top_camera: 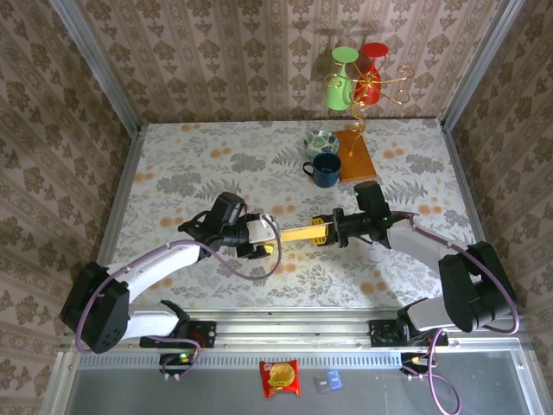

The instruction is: Fold the paper box

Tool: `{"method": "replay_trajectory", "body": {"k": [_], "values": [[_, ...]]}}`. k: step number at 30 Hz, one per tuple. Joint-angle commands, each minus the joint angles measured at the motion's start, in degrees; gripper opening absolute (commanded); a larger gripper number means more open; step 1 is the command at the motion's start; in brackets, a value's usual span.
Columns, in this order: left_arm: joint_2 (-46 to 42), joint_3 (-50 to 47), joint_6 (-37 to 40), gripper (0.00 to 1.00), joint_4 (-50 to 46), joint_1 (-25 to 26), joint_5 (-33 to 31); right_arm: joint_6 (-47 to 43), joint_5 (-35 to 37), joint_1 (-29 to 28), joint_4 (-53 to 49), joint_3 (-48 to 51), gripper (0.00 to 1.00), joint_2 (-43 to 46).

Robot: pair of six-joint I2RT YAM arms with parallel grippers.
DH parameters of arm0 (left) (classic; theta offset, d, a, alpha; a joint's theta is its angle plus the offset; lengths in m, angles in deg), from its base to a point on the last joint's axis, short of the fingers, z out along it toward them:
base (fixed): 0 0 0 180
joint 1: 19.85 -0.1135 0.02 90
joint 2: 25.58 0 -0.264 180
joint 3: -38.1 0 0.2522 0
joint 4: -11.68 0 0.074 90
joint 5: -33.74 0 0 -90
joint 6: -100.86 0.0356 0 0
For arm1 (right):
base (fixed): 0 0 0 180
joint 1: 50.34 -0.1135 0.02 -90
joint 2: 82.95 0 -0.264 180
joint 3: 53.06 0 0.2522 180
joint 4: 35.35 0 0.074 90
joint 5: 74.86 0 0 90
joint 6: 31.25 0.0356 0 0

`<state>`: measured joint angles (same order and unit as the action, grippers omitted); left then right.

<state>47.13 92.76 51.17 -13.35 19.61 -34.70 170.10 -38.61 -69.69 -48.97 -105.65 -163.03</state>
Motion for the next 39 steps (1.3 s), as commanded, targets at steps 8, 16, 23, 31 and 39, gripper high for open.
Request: {"method": "replay_trajectory", "body": {"k": [8,16,23,31,39], "values": [[2.81,4.27,0.91,0.39,-1.18,1.14,0.45,2.14,-0.21,4.04,-1.08,4.04,0.42,-2.96],[4.93,10.09,-0.24,0.34,-9.76,1.66,0.07,0.06,1.04,8.31,-0.41,2.13,0.62,-5.07],[7.6,16.64,-6.61,0.31,-18.85,2.62,-5.6,-14.71,14.23,16.42,-22.42,-2.74,0.68,6.68],[13.1,23.28,-17.73,0.27,-26.53,5.15,-9.81,-19.47,46.47,-0.54,-29.27,-0.99,0.6,26.15],[15.57,24.28,-20.33,0.28,-26.17,6.46,-10.78,-22.93,52.59,-15.38,-12.71,-4.78,0.57,14.97]]}}
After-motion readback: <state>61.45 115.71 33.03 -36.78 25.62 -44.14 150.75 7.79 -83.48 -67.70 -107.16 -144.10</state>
